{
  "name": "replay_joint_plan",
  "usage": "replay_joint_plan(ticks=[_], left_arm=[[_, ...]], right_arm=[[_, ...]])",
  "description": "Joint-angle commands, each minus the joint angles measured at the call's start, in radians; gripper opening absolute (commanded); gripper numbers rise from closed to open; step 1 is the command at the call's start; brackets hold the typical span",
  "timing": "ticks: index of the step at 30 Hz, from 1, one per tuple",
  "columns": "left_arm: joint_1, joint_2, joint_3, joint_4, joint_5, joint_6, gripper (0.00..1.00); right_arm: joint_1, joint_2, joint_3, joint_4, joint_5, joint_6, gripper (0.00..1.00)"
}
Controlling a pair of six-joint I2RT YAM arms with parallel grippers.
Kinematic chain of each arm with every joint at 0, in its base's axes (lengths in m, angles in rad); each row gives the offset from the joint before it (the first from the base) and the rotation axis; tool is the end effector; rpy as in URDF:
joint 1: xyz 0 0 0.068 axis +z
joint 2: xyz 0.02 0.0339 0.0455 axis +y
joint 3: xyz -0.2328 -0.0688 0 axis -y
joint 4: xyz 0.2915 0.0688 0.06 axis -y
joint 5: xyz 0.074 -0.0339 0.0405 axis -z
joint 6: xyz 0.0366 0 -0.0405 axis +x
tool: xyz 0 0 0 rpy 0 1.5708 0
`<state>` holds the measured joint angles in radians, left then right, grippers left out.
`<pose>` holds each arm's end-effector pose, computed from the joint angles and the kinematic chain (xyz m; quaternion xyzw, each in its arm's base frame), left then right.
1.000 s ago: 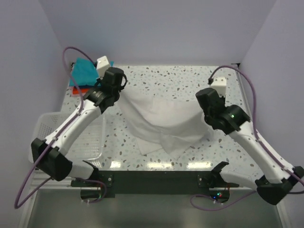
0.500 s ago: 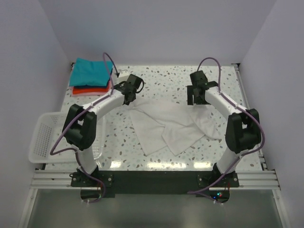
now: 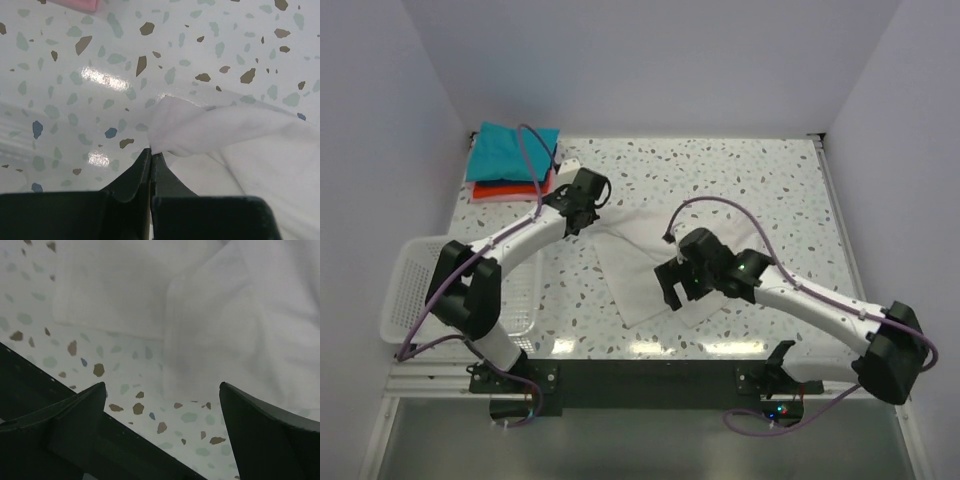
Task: Fold and stack the t-shirts
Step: Flatten the tshirt out
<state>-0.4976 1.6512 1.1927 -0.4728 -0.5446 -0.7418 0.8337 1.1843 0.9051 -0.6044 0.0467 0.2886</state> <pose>0.3513 -0.1692 0.1858 -0.1953 0.8972 0.0320 0.3947 0.2023 0.2203 0.2210 -0.2458 0.9087 0.1606 0.2968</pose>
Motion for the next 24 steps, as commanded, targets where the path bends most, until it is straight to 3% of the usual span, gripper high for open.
replay_joint_plan(ticks=[1, 8, 11, 15, 22, 24], left_arm=[[0.007, -0.060, -0.045, 0.065, 0.026, -0.036, 0.00], [0.007, -0.085, -0.079, 0.068, 0.031, -0.039, 0.00], [0.007, -0.085, -0.081, 0.066, 0.029, -0.041, 0.00], [0.007, -0.085, -0.079, 0.068, 0.025, -0.037, 0.00], [0.007, -0.082, -0.076, 0.063, 0.018, -0.037, 0.00], [0.007, -0.083, -0.076, 0.062, 0.017, -0.037, 0.00]], right_arm=[[0.077, 0.107, -0.077, -0.009, -0.004, 0.084, 0.98], [0.140, 0.242, -0.083, 0.014, 0.083, 0.113, 0.84], [0.139, 0.267, -0.098, 0.012, 0.111, 0.127, 0.68], [0.140, 0.278, -0.138, 0.009, 0.104, 0.141, 0.56], [0.134, 0.317, -0.179, 0.049, 0.096, 0.162, 0.52], [0.125, 0.336, -0.181, 0.072, 0.079, 0.161, 0.44]])
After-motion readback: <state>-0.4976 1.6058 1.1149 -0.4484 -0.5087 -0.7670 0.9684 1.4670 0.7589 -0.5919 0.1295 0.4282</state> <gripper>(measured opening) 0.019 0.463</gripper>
